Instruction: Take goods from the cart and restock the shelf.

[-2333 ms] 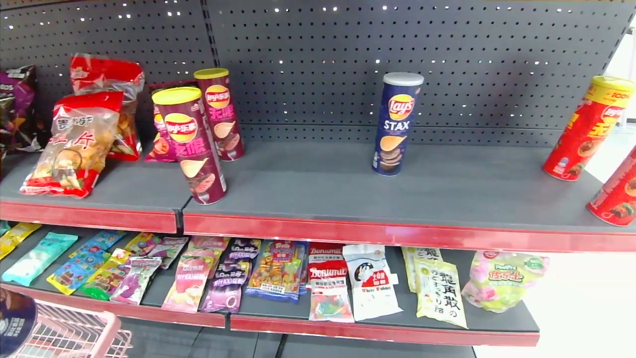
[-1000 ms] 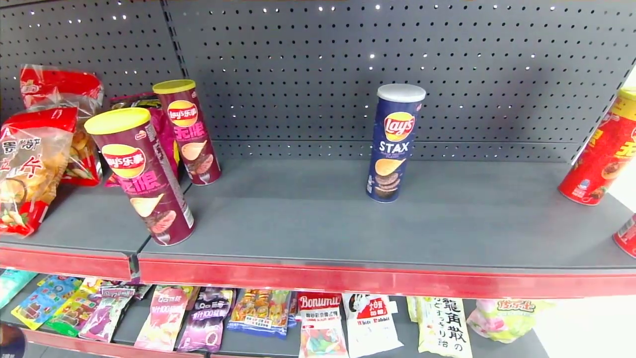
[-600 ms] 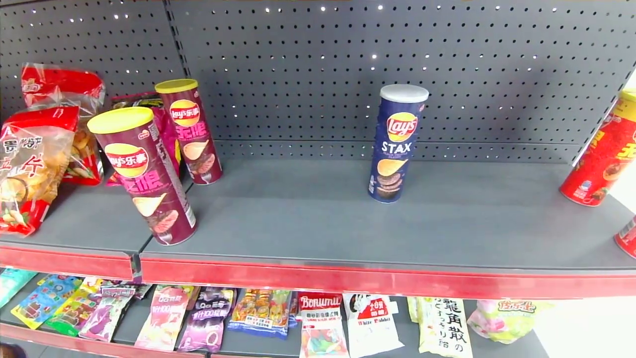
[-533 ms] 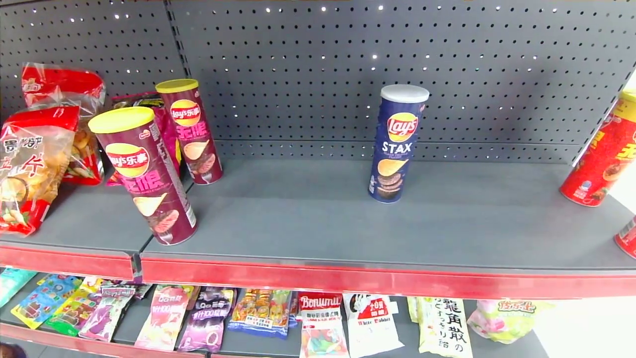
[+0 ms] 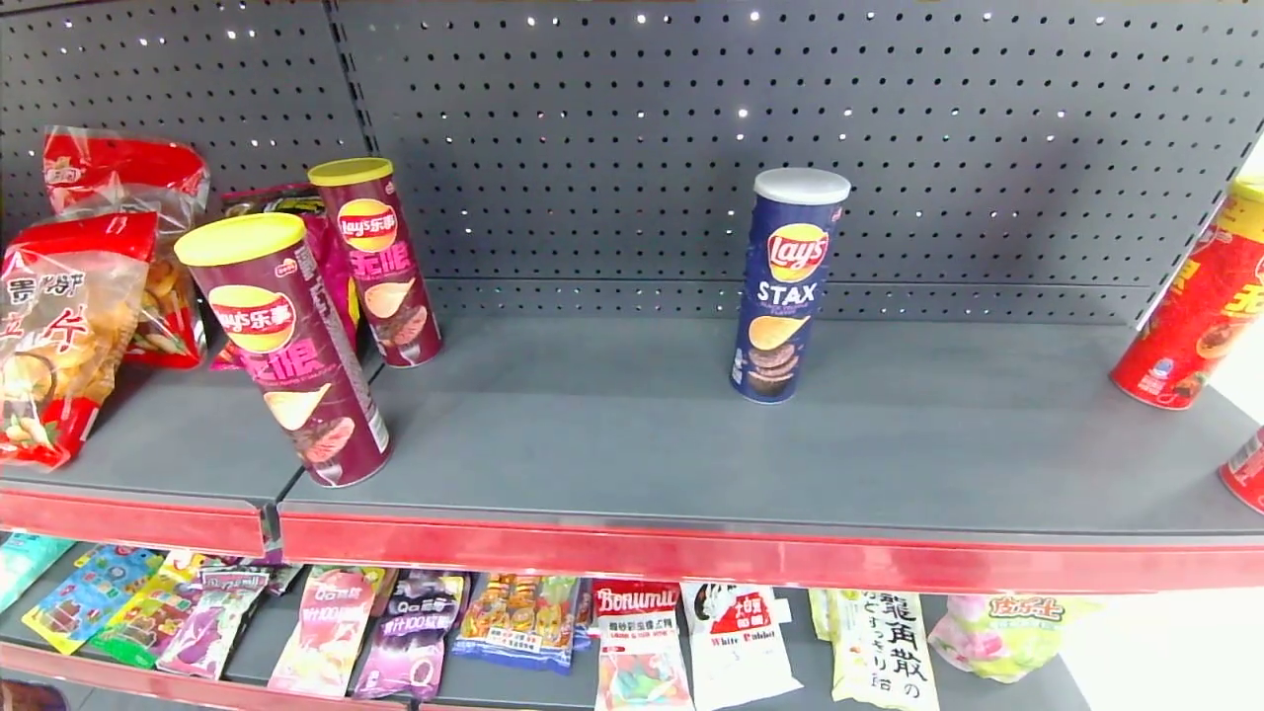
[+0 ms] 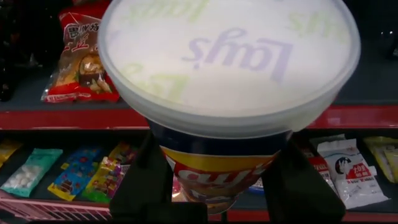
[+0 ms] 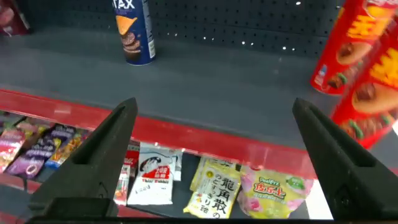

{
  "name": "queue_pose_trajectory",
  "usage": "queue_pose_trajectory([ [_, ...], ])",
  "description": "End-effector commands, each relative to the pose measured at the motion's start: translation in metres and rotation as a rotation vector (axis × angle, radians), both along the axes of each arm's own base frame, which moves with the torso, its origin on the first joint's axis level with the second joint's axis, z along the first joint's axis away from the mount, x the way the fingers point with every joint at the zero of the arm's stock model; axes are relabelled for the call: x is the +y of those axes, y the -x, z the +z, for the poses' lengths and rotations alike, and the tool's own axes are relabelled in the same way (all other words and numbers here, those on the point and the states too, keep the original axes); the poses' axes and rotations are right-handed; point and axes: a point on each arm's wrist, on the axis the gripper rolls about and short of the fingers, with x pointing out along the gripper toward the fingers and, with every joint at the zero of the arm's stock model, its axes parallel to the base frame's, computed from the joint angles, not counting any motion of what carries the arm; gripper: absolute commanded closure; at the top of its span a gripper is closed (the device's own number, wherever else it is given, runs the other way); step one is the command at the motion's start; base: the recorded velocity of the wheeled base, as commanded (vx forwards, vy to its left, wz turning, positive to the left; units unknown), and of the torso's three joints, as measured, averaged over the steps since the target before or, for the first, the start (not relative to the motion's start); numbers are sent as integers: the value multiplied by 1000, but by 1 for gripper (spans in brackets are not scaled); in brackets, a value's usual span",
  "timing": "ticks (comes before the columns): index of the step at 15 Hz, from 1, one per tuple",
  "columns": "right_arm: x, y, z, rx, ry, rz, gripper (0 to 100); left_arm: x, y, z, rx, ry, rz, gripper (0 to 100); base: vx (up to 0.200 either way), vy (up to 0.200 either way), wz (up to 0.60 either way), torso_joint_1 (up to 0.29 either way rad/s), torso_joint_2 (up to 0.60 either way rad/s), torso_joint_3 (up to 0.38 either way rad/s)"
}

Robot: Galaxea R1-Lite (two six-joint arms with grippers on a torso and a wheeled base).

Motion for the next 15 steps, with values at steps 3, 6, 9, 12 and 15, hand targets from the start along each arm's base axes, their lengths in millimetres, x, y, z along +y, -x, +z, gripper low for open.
queue_pose_trajectory([
  [3, 25, -121, 48, 190, 60, 227, 0, 0, -7, 2, 43, 3, 13, 100, 0, 0, 0, 0, 0, 0],
  [6, 41, -195, 45, 235, -30, 255, 0, 0, -9, 32, 66, 4, 20, 100, 0, 0, 0, 0, 0, 0],
  [9, 53, -241, 37, 163, -40, 385, 0, 0, -8, 33, 91, 4, 18, 100, 0, 0, 0, 0, 0, 0],
  [12, 61, -274, 38, 154, -30, 401, 0, 0, -4, 32, 72, 4, 30, 100, 0, 0, 0, 0, 0, 0],
  [15, 75, -292, 41, 142, -28, 435, 0, 0, -3, 32, 71, 4, 30, 100, 0, 0, 0, 0, 0, 0],
])
